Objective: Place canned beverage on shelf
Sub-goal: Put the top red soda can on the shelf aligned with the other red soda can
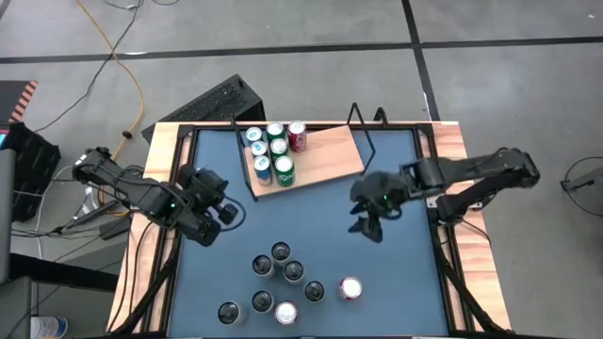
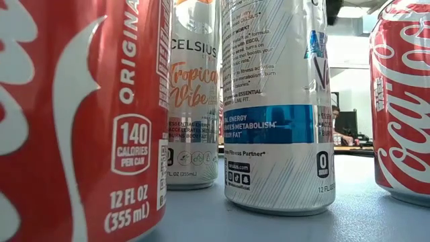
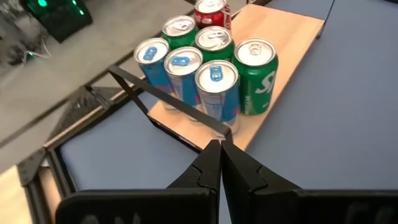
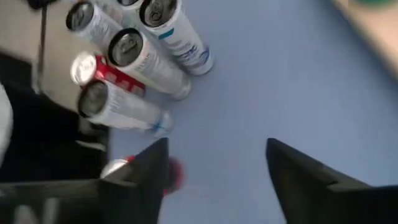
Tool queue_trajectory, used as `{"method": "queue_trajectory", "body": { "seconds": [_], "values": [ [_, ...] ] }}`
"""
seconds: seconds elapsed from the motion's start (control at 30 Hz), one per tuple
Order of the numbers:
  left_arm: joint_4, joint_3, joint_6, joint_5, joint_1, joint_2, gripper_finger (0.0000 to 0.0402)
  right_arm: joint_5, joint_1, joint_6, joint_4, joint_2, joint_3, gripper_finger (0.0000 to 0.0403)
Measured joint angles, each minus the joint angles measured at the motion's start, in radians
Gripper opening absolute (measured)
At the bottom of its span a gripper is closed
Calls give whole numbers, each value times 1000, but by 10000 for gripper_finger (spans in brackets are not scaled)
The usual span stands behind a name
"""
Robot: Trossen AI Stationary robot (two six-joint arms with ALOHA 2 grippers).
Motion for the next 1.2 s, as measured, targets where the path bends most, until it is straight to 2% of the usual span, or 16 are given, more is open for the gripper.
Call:
{"method": "queue_trajectory", "body": {
  "seconds": [0.1,0.2,0.3,0.43,0.53,0.7,0.9,1.07,1.2],
  "values": [
    [-28,0,-2,-26,-24,0,0,14,89,258,-9,20,0,285],
    [-50,0,-4,-62,-41,0,0,0,168,425,-24,57,0,290],
    [-71,0,-1,-85,-52,1,0,-11,225,536,-43,94,0,289],
    [-89,0,6,-90,-61,1,0,-77,254,648,-44,157,0,286],
    [-90,0,6,-91,-61,1,0,-69,271,716,-60,203,7,286],
    [-91,-1,2,-94,-61,1,0,10,295,714,-162,252,43,286],
    [-97,-1,-15,-102,-65,1,0,23,300,743,-176,263,46,286],
    [-81,-1,-128,-80,-65,1,0,20,268,557,-175,283,47,286],
    [-44,-2,-162,-73,-43,8,0,19,226,485,-184,290,45,285]
  ]
}}
